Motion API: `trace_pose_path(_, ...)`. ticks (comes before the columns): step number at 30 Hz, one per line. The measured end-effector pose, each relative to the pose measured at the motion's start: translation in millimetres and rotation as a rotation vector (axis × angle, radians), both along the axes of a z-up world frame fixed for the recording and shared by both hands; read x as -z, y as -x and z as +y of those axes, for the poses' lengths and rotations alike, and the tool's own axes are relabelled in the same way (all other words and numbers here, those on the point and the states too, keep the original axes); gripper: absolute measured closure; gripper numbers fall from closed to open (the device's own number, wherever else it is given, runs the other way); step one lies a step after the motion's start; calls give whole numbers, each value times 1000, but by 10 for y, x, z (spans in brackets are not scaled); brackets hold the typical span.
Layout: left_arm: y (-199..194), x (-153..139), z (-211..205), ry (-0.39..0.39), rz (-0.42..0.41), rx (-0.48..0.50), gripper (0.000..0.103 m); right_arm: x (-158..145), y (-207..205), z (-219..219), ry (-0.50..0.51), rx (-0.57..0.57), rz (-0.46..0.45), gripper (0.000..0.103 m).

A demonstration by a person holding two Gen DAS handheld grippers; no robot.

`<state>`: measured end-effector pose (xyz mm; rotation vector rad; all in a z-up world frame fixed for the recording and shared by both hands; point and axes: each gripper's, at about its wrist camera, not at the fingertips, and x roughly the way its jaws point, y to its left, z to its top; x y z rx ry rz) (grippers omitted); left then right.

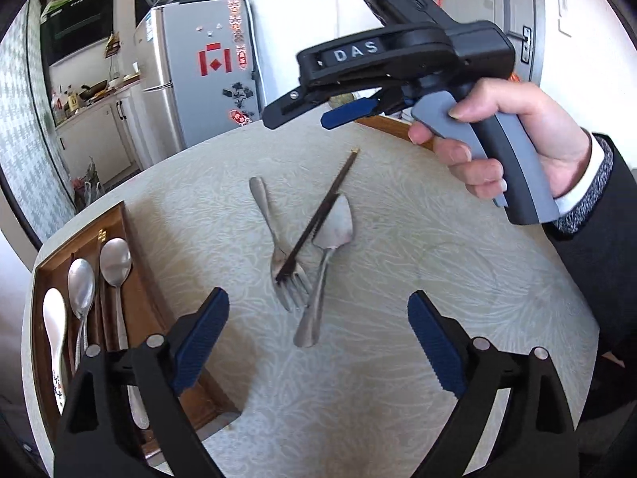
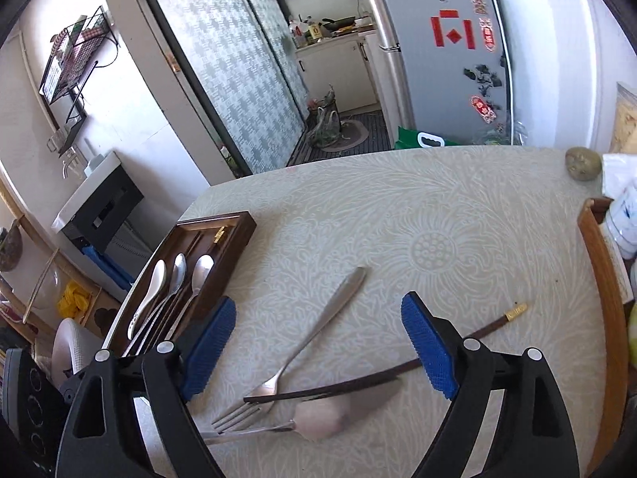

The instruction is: Organize utensils

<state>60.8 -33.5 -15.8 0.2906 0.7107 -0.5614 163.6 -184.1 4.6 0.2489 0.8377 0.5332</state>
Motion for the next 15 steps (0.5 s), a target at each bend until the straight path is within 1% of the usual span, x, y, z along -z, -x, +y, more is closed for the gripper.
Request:
trace_pose_path(1,5,46,-54,-29,9,0,21,38,4,-47,-8,6,4,17)
trace_pose_path(2,-1,83,-79,-43,24,-1,23,68,10,-78,-14,9,6,17)
trace_pose_path(3,-18,118,-88,-47,42,-5,29,102,11,-114,-20,10,10,17)
trace_pose_path(4,-40,146,-82,-46,65,-12,37,121,17,-127,-24,11,13,17)
trace_pose_path(6,-114,183,-51,-48,89,-44,46,144,26,-120,-30,8,19,17)
trace_pose_path(8,-191,208,8,-38,103,-75,50,138,48,-105,-18,-4,13,17)
trace_pose_path(11,-249,220,52,-13,119,-89,57,115,97,-64,2,-23,0,17)
trace_pose_path(13,-259,226,46,-20,117,-93,72,132,107,-60,2,-29,10,17)
trace_pose_path(15,-255,225,29,-29,115,-91,73,156,118,-74,13,-21,17,17)
